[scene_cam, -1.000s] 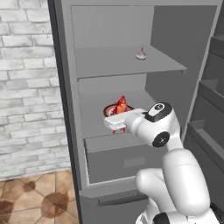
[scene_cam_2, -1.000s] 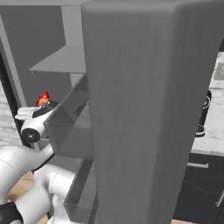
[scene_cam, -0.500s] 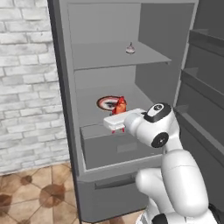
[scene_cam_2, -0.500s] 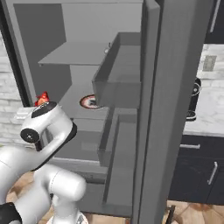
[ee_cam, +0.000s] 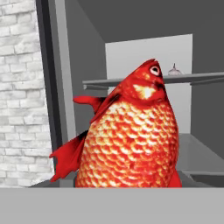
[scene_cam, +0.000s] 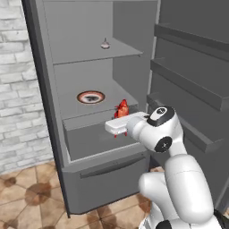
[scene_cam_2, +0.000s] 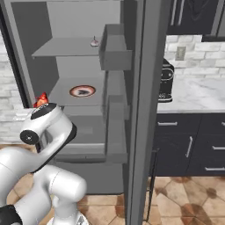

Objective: Transport the fish from the fridge to the microwave and turn on the microwave.

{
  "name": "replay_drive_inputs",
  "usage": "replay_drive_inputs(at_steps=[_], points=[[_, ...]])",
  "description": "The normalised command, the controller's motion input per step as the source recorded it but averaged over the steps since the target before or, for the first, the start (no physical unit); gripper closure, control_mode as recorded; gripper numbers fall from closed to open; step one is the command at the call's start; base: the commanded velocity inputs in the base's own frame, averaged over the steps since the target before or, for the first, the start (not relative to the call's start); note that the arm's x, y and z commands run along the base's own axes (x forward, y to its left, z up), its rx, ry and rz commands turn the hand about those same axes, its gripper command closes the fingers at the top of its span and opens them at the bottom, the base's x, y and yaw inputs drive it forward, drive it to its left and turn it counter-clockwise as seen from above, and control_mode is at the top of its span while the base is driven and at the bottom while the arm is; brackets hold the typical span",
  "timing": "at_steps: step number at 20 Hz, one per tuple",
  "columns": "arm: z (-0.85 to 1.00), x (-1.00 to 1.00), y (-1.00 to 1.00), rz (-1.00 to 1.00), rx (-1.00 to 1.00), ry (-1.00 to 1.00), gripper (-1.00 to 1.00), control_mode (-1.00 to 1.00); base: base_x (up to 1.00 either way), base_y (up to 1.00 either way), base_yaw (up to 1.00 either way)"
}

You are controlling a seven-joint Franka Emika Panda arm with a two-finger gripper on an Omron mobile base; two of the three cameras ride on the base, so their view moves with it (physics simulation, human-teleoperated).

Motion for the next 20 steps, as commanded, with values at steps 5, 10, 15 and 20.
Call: replay_drive_inputs(at_steps=[5, 10, 15, 20], points=[[0.0, 0.0, 0.0, 0.0, 0.0, 0.0, 1.0, 1.0, -0.59, 0.03, -0.3], [0.0, 0.0, 0.0, 0.0, 0.0, 0.0, 1.0, 1.0, -0.6, 0.13, -0.3], [0.0, 0.0, 0.0, 0.0, 0.0, 0.0, 1.0, 1.0, -0.63, 0.11, -0.31], [0.0, 0.0, 0.0, 0.0, 0.0, 0.0, 1.0, 1.0, -0.63, 0.07, -0.31]])
